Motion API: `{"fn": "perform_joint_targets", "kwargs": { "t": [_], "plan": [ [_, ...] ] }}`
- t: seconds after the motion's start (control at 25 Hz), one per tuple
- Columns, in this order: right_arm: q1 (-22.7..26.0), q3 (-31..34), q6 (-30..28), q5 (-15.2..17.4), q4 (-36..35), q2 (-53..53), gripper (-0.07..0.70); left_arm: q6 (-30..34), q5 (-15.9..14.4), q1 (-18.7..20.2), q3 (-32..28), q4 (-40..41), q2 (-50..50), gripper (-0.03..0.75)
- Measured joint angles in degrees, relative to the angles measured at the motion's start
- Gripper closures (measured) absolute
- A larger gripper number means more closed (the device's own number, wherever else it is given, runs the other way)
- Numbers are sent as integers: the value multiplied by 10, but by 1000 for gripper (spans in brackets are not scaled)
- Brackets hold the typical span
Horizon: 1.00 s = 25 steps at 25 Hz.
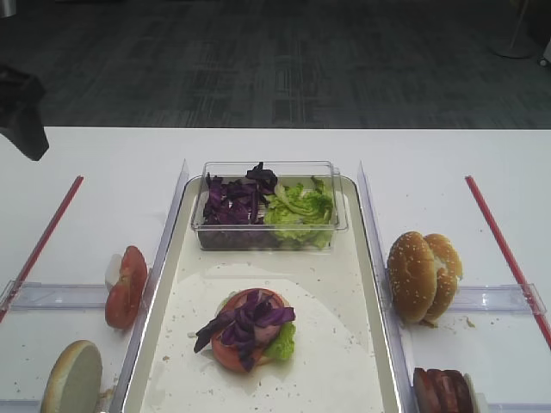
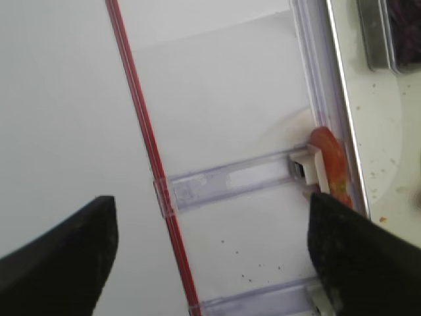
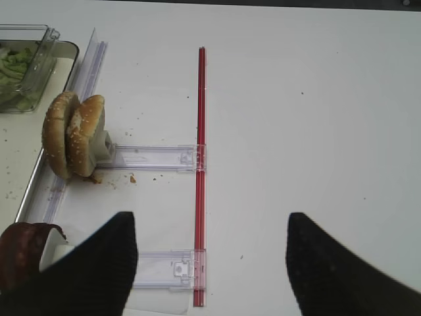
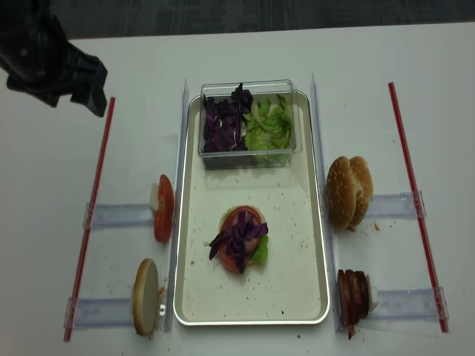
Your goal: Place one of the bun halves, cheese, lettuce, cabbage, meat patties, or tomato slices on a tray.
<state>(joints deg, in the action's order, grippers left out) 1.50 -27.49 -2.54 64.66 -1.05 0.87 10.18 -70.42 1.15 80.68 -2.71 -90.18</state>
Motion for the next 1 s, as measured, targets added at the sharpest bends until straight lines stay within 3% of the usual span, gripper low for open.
{"fn": "perform_joint_targets", "kwargs": {
  "t": [0.2, 0.72, 1.0],
  "plan": [
    [0, 0, 0, 0, 0, 0, 124, -1, -1, 0, -78, -4, 82, 171],
    [0, 0, 0, 0, 0, 0, 124, -25, 34, 0, -315, -4, 325, 171],
    [0, 0, 1, 0, 0, 0, 123, -35, 50, 0, -410, -4, 495, 171]
  ]
}}
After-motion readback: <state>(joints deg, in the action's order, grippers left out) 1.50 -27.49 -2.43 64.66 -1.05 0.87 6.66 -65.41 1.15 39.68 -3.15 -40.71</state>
